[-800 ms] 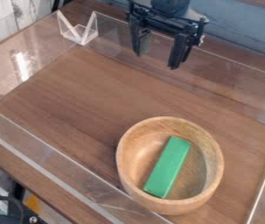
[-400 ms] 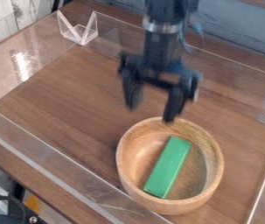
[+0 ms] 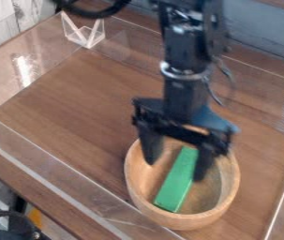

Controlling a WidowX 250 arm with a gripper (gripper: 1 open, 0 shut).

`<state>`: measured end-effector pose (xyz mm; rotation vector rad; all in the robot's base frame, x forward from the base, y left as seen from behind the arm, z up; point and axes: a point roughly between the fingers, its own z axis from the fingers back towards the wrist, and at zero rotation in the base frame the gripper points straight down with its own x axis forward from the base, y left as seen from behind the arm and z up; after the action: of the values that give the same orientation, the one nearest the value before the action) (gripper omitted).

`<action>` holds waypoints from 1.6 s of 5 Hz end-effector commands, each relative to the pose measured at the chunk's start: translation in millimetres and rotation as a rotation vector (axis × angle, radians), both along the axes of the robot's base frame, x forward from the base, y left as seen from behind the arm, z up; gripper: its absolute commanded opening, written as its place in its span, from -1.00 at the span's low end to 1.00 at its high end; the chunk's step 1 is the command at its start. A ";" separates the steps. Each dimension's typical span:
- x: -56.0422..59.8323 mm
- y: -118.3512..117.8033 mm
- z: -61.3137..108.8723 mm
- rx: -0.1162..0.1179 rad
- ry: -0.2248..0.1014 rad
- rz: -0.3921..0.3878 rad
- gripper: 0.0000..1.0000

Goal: Remove the green block from inside the brown bowl and put it on the table

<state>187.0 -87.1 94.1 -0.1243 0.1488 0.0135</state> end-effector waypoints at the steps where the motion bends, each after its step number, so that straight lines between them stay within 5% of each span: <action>1: -3.4 -14.7 9.9 -0.006 -0.063 0.013 1.00; 3: 8.6 -21.6 3.2 -0.018 -0.093 -0.111 1.00; 4: 10.7 -23.7 -1.0 -0.021 -0.105 -0.114 1.00; 5: 11.1 -27.2 -4.6 -0.025 -0.115 -0.111 1.00; 7: 9.0 13.2 4.8 -0.023 -0.141 0.004 1.00; 8: 8.3 18.5 5.9 -0.030 -0.145 0.001 1.00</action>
<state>192.1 -70.1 92.4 -0.1480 0.0382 0.0008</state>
